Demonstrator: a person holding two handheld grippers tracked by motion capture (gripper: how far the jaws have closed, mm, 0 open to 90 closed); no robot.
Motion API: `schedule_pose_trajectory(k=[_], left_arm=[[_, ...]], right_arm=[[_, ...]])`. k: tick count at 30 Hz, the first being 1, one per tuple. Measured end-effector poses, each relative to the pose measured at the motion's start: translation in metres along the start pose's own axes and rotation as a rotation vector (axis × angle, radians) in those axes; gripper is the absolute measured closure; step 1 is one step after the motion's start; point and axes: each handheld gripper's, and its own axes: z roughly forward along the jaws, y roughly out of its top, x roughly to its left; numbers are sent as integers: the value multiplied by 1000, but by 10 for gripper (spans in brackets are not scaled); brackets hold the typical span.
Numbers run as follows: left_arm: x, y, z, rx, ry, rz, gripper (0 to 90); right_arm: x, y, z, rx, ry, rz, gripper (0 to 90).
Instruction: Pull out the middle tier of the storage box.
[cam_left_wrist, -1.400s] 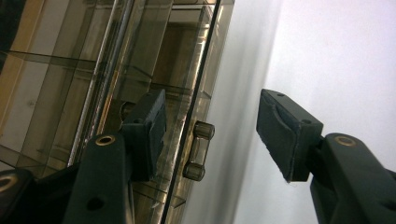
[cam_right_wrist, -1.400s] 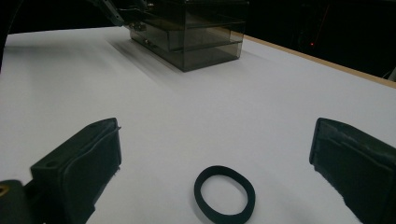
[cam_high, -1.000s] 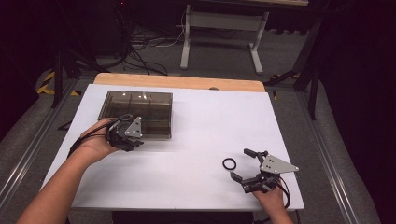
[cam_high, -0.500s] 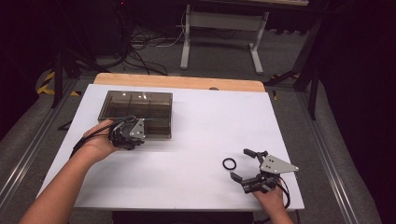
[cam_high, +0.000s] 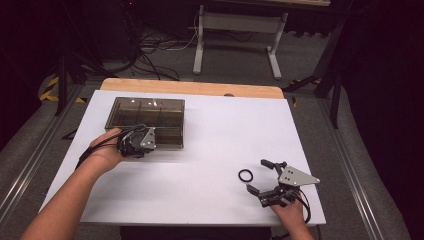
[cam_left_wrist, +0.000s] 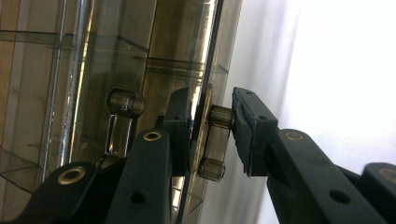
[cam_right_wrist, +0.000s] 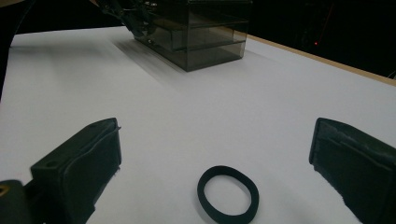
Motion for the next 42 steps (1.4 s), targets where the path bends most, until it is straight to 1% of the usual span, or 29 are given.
schedule_pose_trajectory(k=[4, 9, 19, 23, 32, 42], left_arm=[[-1, 0, -2, 6, -6, -6, 694], [-6, 0, -7, 13, -26, -11, 695], [-15, 0, -17, 12, -43, -5, 694], [-18, 0, -18, 10, -47, -5, 694], [-26, -1, -22, 0, -58, -20, 695], [-29, -2, -24, 2, -66, -14, 696]], right_arm=[[0, 0, 0, 1, -2, -1, 28], [0, 0, 0, 1, -2, 0, 28], [0, 0, 0, 0, 0, 1, 28], [0, 0, 0, 0, 0, 0, 28], [0, 0, 0, 1, 0, 0, 28], [0, 0, 0, 1, 0, -1, 28]])
